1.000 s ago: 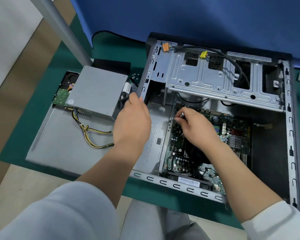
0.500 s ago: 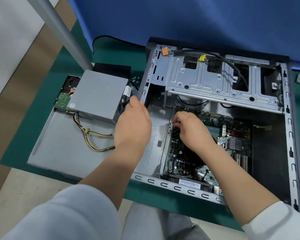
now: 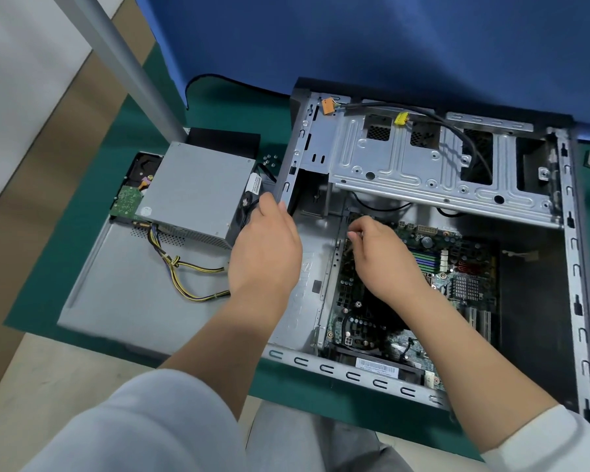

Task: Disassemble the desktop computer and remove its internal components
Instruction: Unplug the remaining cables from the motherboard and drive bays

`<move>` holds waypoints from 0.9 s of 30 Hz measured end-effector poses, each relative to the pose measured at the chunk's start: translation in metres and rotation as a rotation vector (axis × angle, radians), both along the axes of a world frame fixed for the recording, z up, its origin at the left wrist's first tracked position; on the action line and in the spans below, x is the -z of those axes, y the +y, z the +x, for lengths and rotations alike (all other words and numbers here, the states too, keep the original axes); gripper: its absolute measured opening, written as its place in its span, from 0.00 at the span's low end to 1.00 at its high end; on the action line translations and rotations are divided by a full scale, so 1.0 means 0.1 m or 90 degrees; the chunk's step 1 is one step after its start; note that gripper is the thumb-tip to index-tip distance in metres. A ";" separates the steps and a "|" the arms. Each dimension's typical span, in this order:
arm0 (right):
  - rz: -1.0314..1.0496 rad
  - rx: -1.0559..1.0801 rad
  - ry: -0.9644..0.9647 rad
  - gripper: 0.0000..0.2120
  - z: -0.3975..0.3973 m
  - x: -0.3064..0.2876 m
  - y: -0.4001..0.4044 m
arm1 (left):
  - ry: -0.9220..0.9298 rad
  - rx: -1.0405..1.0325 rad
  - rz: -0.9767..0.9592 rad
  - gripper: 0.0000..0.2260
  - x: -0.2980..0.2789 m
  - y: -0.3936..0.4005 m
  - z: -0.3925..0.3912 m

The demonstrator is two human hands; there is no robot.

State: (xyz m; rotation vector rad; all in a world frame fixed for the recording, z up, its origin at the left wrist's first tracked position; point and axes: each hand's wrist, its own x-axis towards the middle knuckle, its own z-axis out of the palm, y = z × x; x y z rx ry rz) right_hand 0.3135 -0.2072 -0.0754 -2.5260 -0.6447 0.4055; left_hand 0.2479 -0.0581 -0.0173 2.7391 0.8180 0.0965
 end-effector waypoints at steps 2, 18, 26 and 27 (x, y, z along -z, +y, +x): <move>0.015 -0.017 0.002 0.12 -0.01 -0.01 -0.01 | 0.003 0.000 0.002 0.14 0.00 0.00 0.00; -0.116 -0.035 -0.119 0.12 -0.02 -0.05 0.01 | 0.005 0.014 0.009 0.14 -0.01 0.00 -0.01; -0.078 -0.037 -0.089 0.14 -0.03 -0.06 0.02 | 0.000 0.010 0.004 0.14 -0.01 0.00 0.00; -0.094 -0.036 -0.102 0.13 -0.03 -0.06 0.02 | -0.001 0.007 0.002 0.15 -0.01 0.00 -0.01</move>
